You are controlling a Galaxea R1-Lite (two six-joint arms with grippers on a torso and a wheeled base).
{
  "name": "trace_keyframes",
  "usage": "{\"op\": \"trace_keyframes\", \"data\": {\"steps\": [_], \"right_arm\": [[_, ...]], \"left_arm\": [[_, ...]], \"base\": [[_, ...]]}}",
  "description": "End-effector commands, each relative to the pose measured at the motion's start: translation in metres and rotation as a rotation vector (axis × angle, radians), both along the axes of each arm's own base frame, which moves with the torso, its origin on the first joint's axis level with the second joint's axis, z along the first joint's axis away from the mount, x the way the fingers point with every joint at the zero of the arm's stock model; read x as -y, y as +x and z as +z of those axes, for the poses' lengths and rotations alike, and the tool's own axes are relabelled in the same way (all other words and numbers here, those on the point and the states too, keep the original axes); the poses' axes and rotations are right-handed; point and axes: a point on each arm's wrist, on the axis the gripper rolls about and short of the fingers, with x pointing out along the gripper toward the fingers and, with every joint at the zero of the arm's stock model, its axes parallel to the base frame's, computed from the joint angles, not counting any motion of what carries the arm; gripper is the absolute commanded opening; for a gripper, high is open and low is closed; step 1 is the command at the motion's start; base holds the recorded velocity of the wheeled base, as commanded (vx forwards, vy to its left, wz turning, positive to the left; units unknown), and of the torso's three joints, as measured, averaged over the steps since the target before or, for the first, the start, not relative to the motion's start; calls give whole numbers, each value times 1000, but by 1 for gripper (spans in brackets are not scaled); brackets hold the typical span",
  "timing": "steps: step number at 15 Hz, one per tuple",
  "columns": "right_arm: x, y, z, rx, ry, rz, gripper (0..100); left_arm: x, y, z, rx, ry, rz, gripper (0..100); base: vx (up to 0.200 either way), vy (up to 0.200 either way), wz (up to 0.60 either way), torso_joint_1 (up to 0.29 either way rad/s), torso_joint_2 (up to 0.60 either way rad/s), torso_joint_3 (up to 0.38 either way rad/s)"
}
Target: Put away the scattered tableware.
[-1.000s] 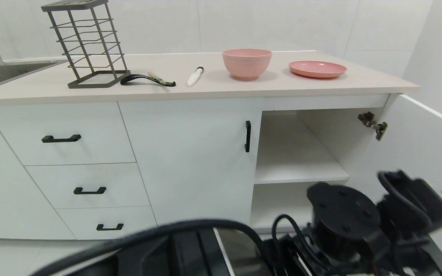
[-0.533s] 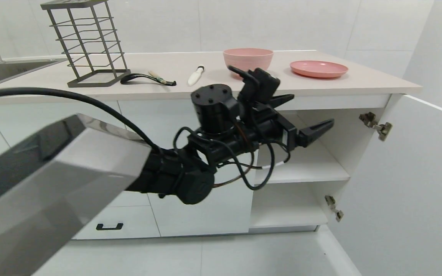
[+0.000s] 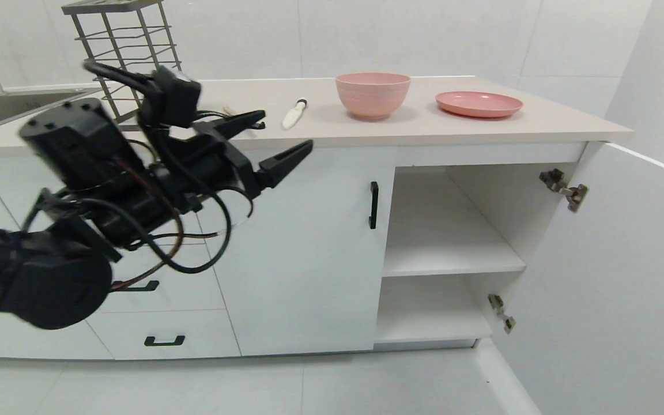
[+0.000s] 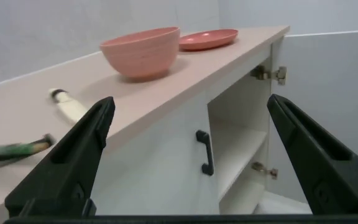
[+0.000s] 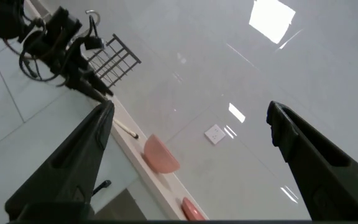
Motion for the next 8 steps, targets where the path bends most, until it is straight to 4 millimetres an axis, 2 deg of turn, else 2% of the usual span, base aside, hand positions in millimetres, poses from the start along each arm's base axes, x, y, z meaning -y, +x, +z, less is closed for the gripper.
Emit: {"op": "trace_keyframes", "data": {"steps": [1,2,4,5,6,8], "right_arm": [[-2,-17,-14,5,-2,21,100],[-2,-19,-16,0,-2,21,100],[-3,-34,-44,-130,11,41,100],[-3,-39,-50,-153,12,50,100],[-3,-50,-64,-199,40,40,100],[-1,-65,-88,-267,84,25,100]], "left_arm": [[-54,-56,16,71,-15,114,100],[-57,-59,15,70,-12,122,100],[-84,-93,-10,17,12,201,100],[-88,-104,-17,4,17,208,100],[-95,-130,-23,15,11,212,100],[-103,-157,-31,27,-2,238,100]], "base": [[0,0,0,0,0,0],[0,0,0,0,0,0],[0,0,0,0,0,0],[0,0,0,0,0,0],[0,0,0,0,0,0],[0,0,0,0,0,0]]}}
